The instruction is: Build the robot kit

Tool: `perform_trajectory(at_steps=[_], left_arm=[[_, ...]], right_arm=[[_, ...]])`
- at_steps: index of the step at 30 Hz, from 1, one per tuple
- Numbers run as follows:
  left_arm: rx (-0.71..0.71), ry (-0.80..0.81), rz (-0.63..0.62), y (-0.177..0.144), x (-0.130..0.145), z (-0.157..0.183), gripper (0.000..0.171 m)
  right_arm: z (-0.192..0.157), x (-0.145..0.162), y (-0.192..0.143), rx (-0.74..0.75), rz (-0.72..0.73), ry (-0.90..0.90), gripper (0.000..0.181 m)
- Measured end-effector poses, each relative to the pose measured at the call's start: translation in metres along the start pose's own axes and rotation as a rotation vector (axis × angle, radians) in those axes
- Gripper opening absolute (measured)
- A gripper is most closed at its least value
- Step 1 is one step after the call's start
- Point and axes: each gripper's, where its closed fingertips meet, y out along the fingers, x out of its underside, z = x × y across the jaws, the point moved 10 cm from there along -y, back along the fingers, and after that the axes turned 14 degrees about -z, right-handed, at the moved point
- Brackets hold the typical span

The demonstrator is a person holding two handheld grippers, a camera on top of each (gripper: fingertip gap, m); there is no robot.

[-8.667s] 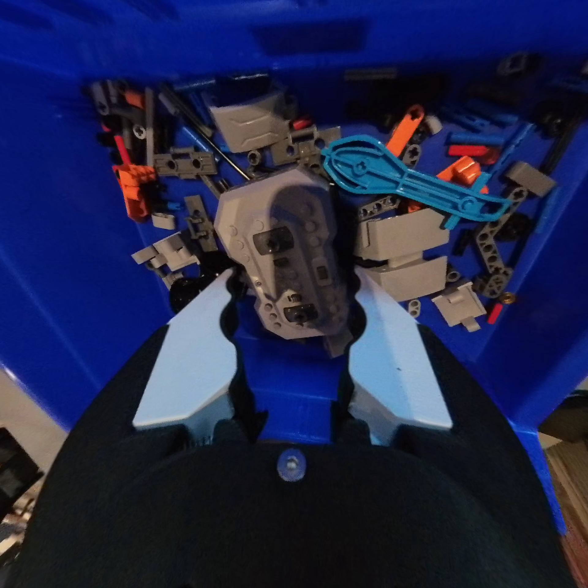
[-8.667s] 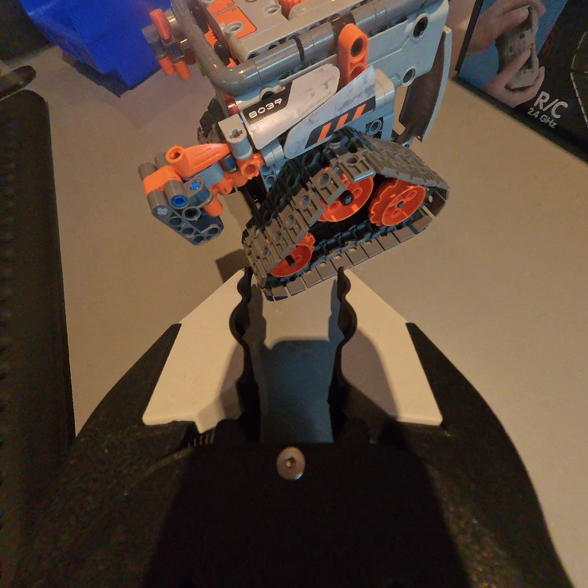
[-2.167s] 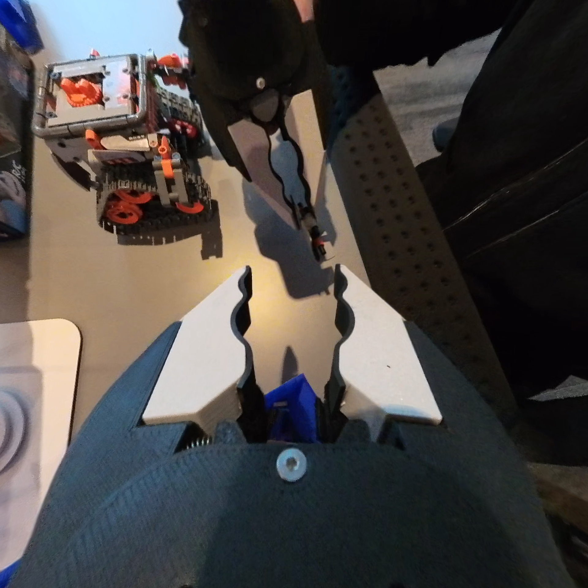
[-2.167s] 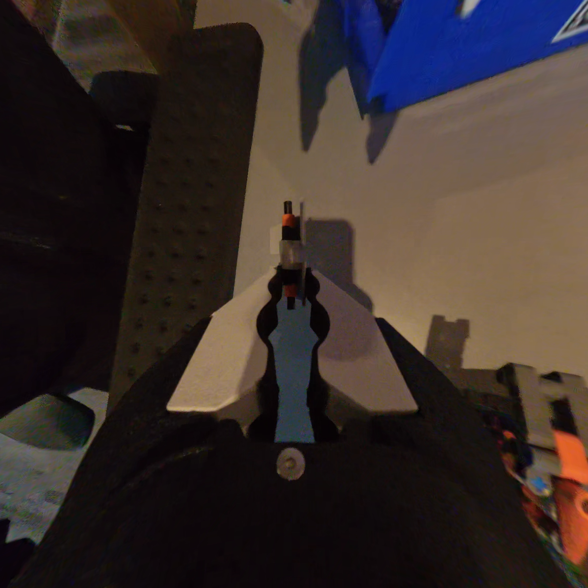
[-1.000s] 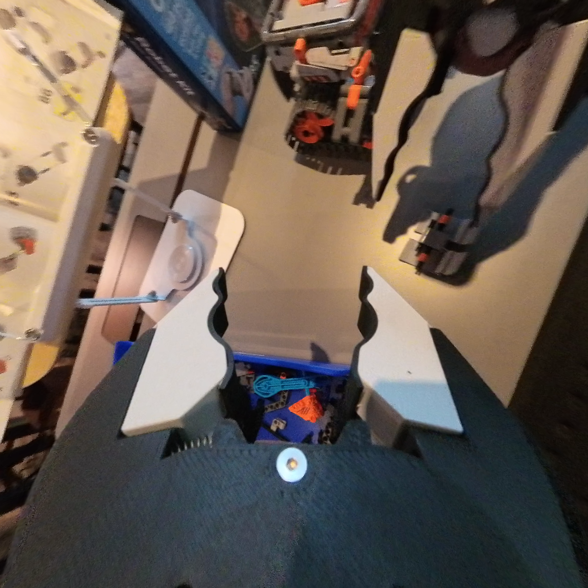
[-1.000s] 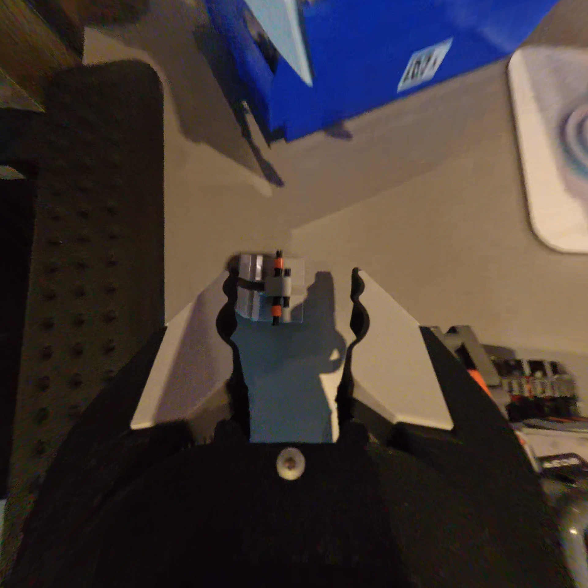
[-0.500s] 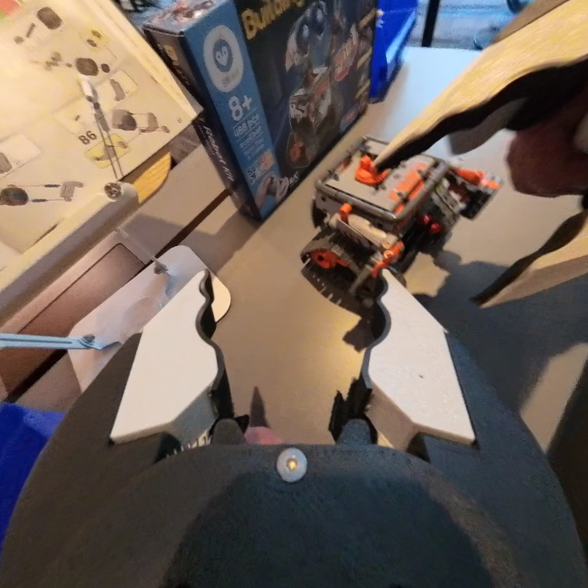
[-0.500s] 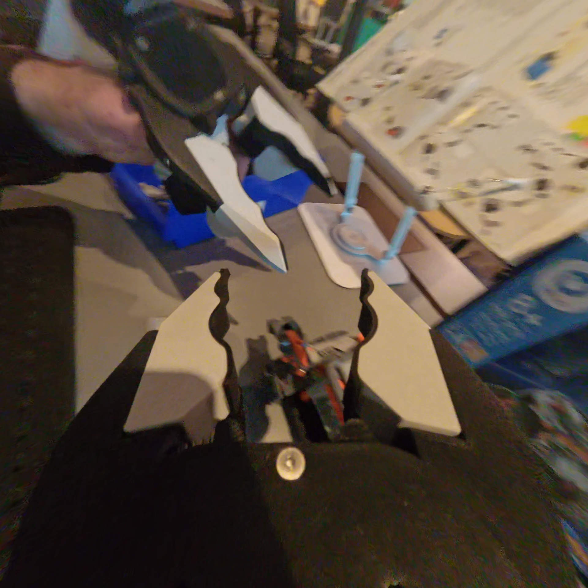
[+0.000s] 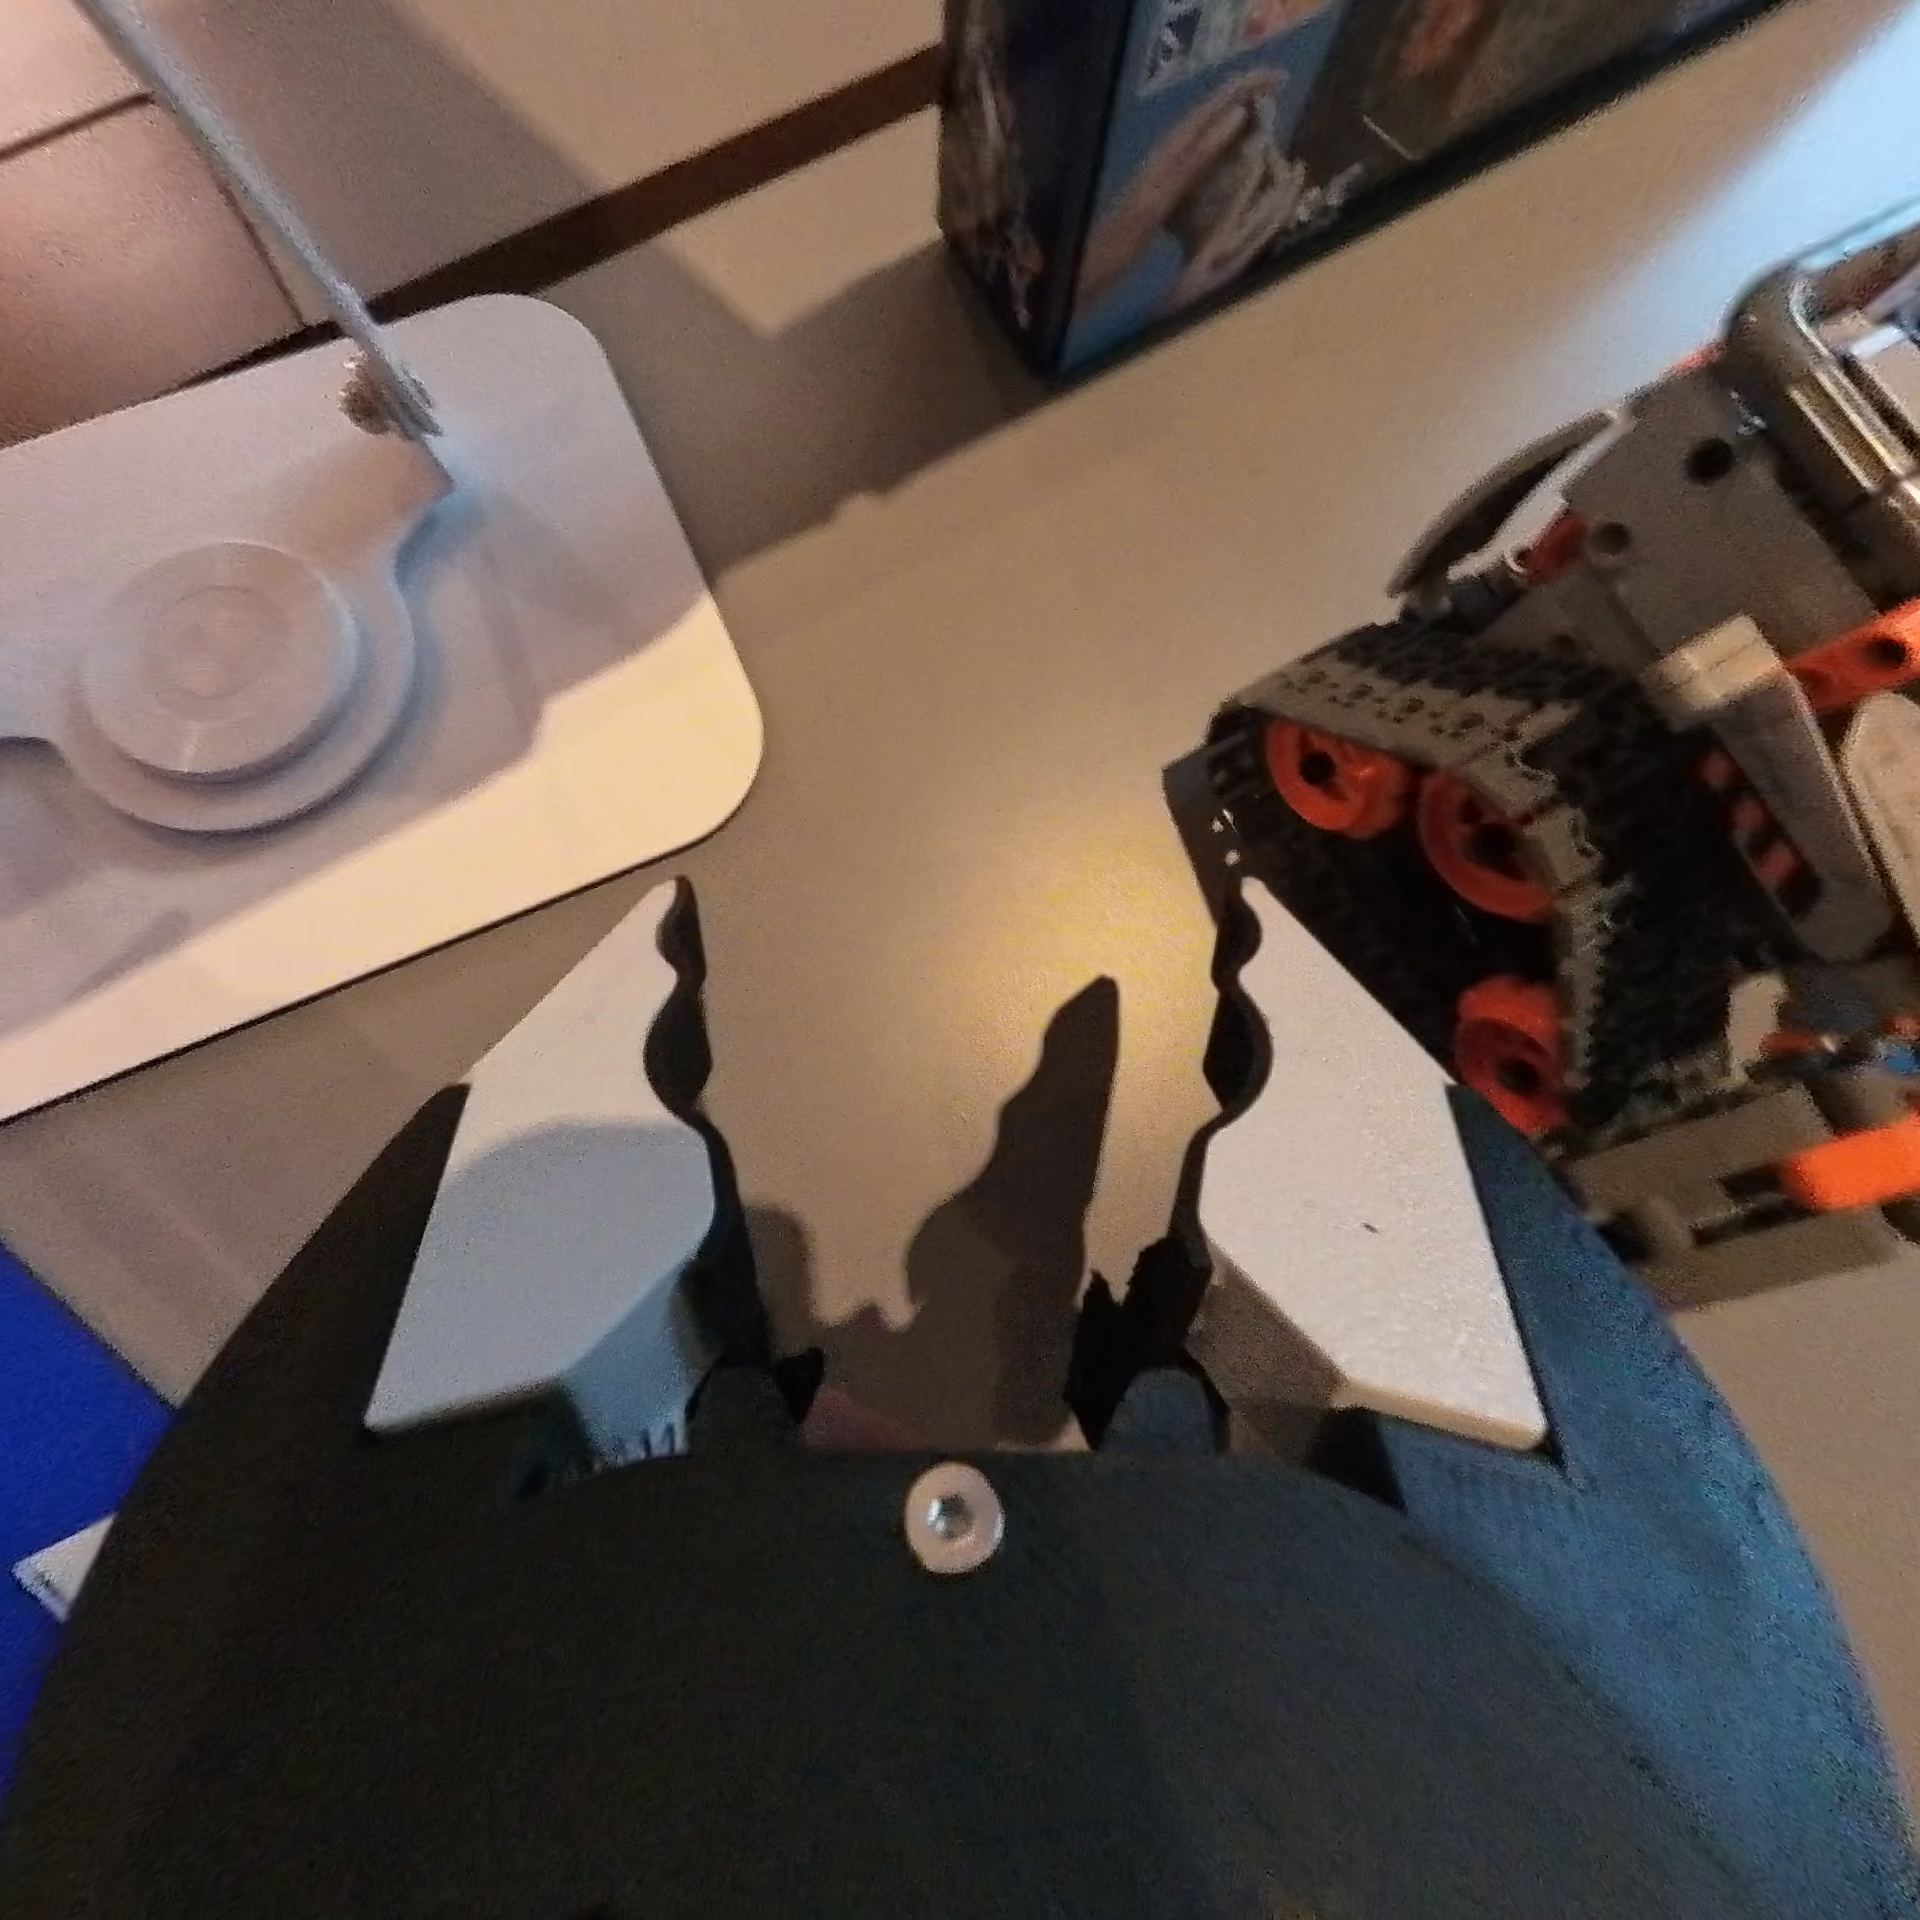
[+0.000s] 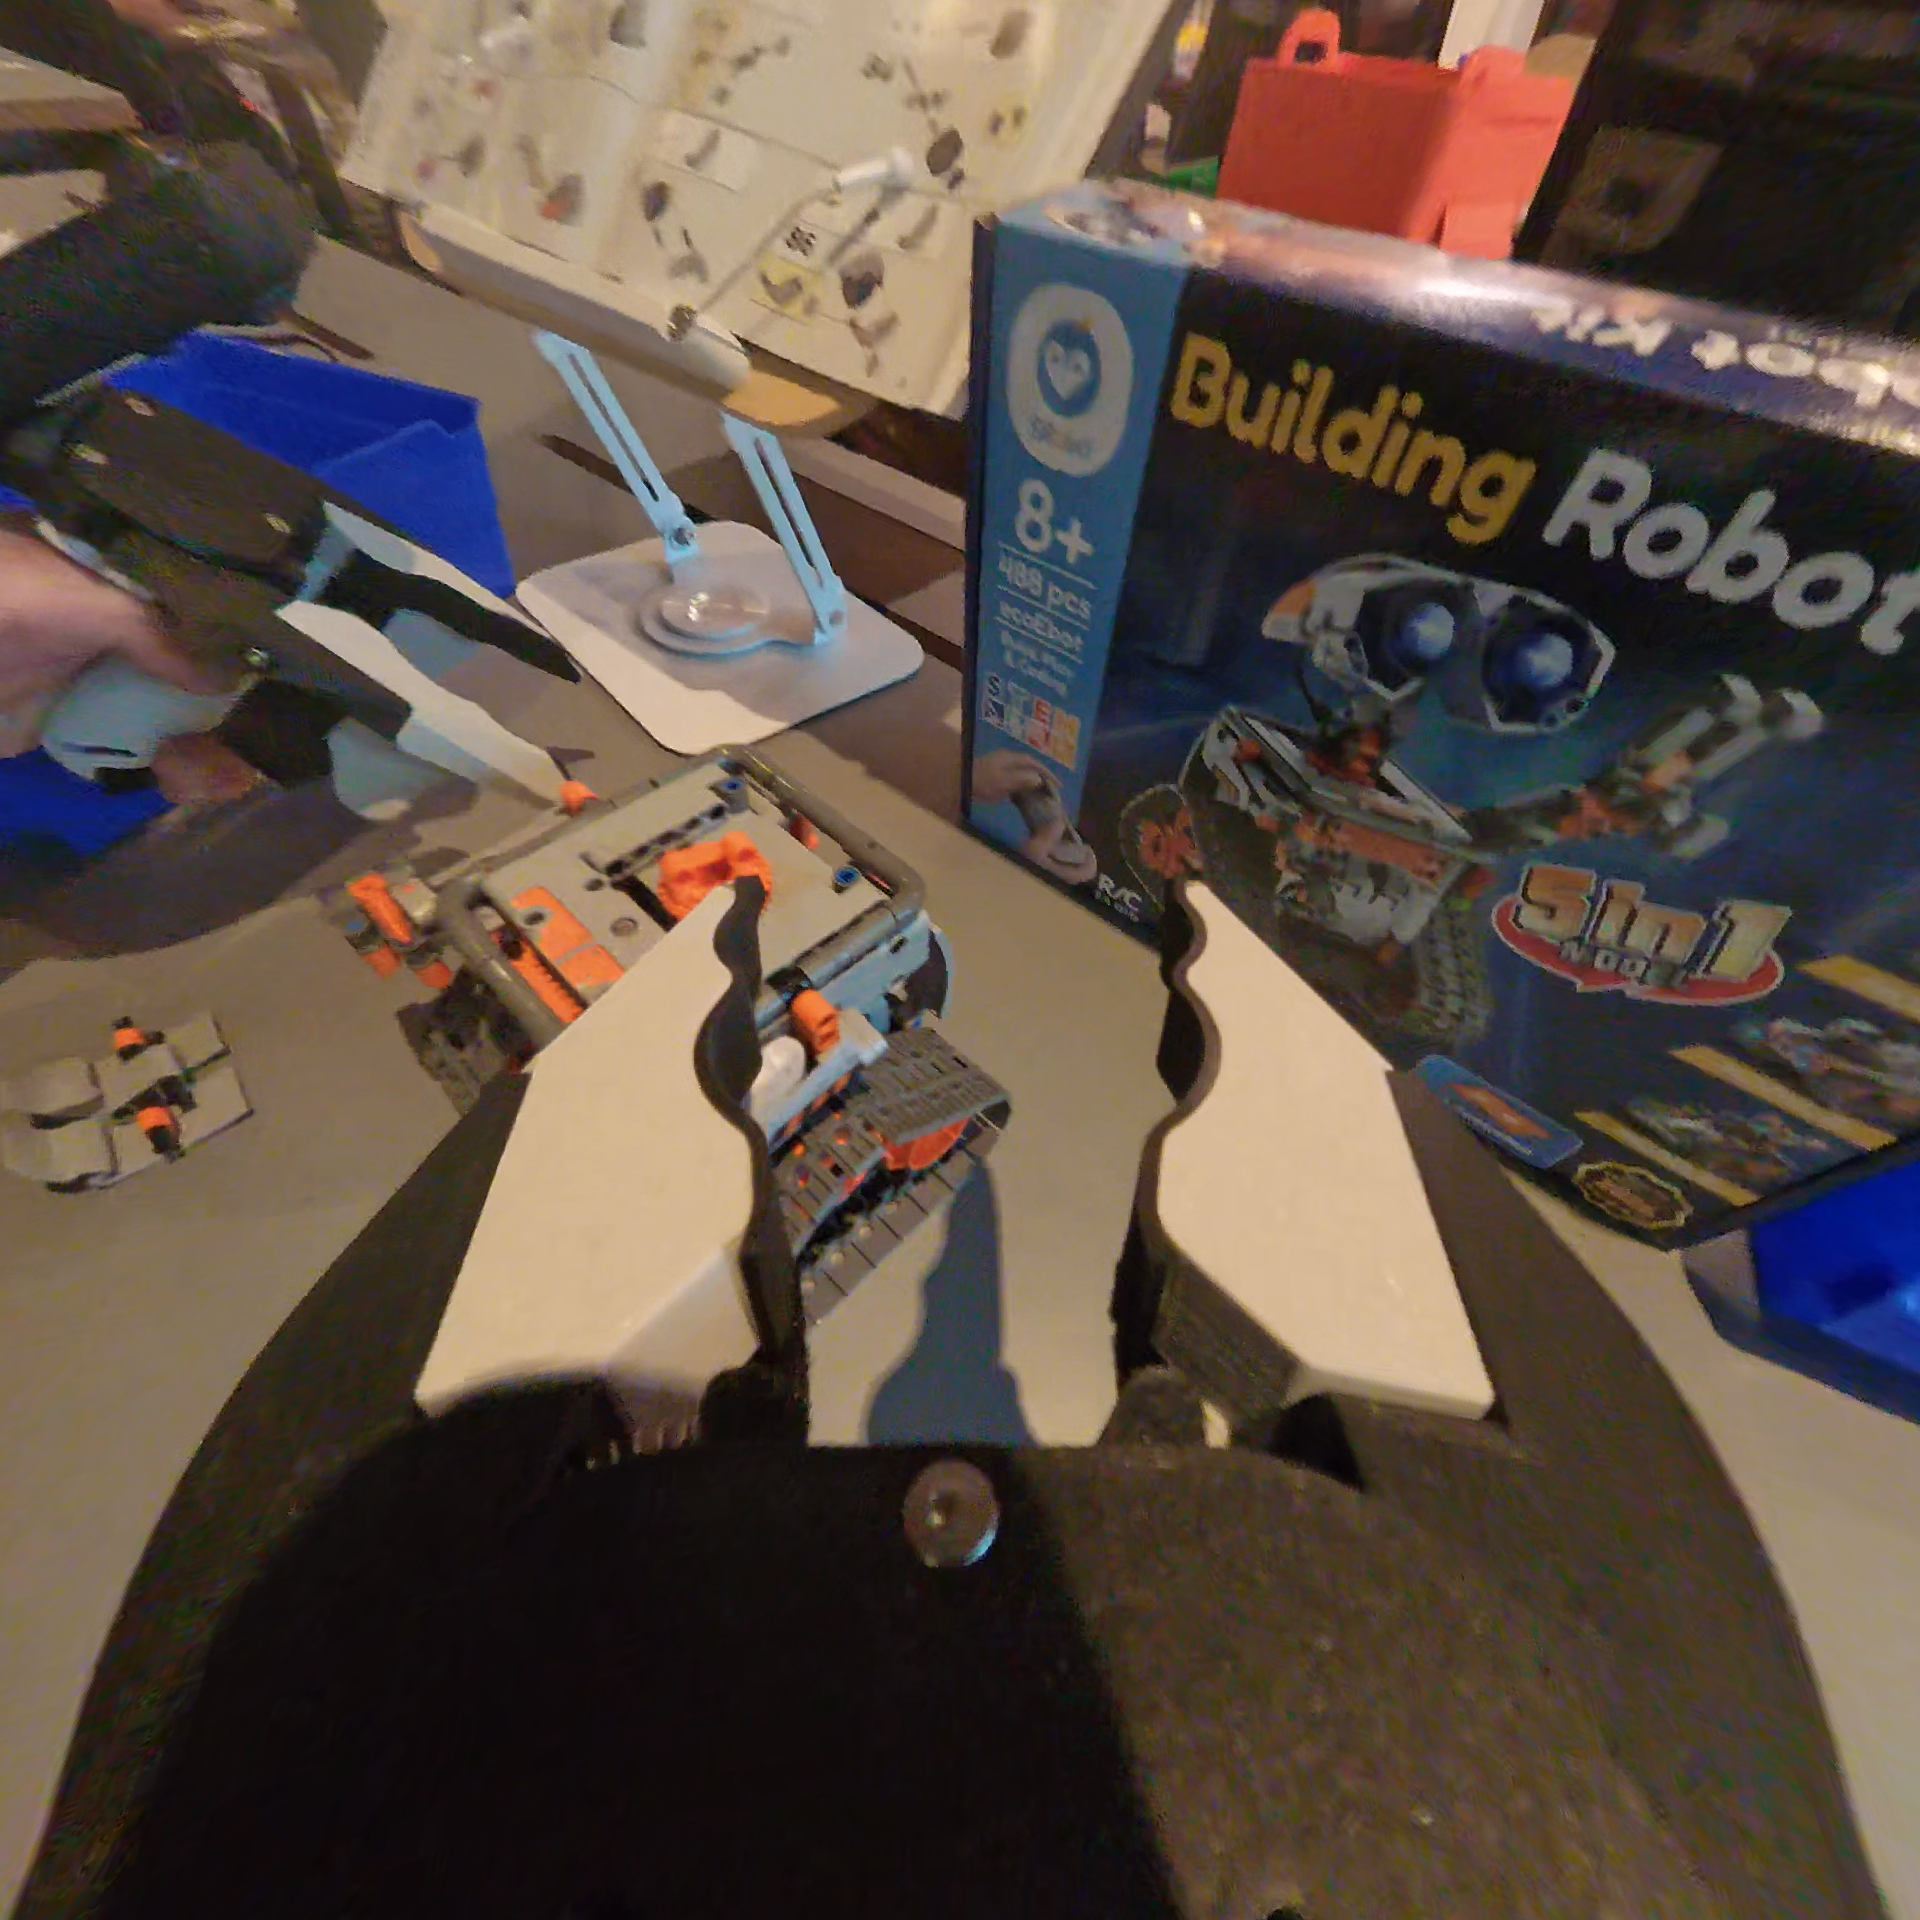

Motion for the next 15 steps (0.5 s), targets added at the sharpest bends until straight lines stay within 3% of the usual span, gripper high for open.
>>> perform_trajectory(at_steps=[2,6,9,11,15], left_arm=[[-0.045,-0.069,0.02,0.009,-0.001,-0.004,0.094],[-0.023,-0.141,-0.077,0.04,0.008,-0.005,0.111],[-0.065,-0.138,-0.072,0.047,0.008,-0.007,0.099],[0.017,-0.129,-0.064,0.045,0.007,-0.002,0.114],[-0.092,-0.089,0.011,0.052,0.013,-0.005,0.095]], right_arm=[[0.004,0.005,0.005,0.029,-0.04,-0.001,0.076],[0.009,0.013,0.015,0.018,-0.082,0.021,0.076],[0.012,0.02,0.023,-0.002,-0.119,0.035,0.076],[0.013,0.022,0.027,-0.018,-0.114,0.043,0.073],[0.017,0.027,0.032,-0.025,-0.146,0.05,0.073]])
